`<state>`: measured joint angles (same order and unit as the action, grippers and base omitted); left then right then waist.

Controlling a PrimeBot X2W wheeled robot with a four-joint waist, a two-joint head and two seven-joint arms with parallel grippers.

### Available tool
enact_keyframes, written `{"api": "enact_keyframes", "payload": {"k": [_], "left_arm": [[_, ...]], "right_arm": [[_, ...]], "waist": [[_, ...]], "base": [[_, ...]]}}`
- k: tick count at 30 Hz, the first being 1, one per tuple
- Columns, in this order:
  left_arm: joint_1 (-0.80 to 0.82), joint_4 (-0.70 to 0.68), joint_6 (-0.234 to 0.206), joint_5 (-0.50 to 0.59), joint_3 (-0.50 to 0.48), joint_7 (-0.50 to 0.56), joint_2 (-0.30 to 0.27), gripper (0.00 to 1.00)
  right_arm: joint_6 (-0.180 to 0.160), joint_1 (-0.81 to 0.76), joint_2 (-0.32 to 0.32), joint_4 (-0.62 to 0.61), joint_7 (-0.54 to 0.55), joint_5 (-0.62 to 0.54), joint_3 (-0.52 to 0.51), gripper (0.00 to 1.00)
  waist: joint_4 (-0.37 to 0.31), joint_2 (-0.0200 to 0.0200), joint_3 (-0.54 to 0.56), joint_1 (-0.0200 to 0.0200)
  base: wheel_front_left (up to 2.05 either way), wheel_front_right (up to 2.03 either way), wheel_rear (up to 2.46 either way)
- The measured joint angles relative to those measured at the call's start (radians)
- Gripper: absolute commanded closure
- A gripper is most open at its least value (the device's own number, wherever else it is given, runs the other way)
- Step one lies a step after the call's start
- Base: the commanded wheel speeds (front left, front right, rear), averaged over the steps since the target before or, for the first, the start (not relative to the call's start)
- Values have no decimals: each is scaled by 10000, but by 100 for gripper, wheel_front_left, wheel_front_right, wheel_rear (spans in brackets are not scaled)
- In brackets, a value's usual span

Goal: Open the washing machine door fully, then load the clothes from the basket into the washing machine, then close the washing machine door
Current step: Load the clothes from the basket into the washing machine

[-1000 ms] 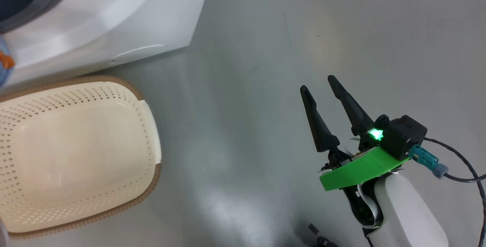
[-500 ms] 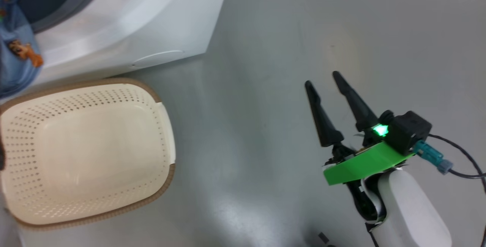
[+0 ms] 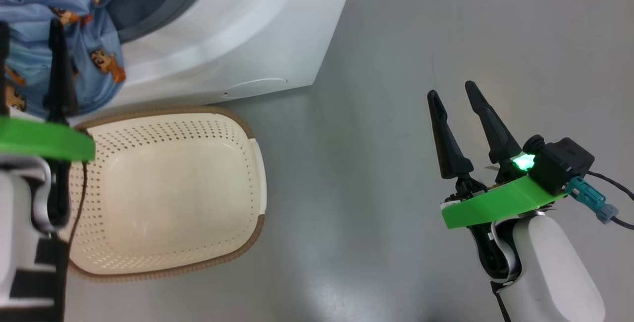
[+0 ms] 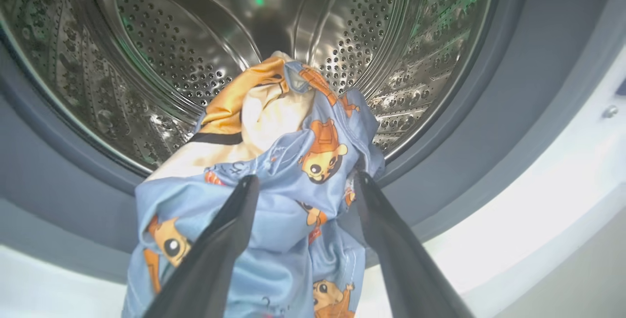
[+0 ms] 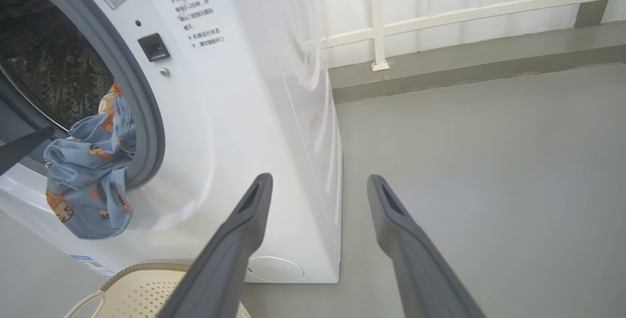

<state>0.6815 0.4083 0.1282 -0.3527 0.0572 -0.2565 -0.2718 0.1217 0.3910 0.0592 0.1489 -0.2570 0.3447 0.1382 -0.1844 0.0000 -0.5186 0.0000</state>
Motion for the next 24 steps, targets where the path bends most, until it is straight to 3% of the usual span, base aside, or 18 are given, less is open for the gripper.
{"api": "enact_keyframes", "payload": {"k": [6, 16, 24], "left_arm": [[-1542, -1200, -6, 4, -708, 0, 255, 0], [-3659, -3237, -6, 190, -1730, 0, 1413, 0], [-4522, -3467, -4, 253, -1981, 0, 1977, 0]], "right_arm": [[0, -2, 6, -13, 0, 4, 29, 0], [0, -12, 102, 98, 0, 90, 186, 0], [0, -232, 301, 159, 0, 102, 184, 0]], "waist": [[79, 0, 92, 0], [316, 0, 294, 0], [621, 0, 461, 0]], "base": [[0, 0, 0], [0, 0, 0], [0, 0, 0]]}}
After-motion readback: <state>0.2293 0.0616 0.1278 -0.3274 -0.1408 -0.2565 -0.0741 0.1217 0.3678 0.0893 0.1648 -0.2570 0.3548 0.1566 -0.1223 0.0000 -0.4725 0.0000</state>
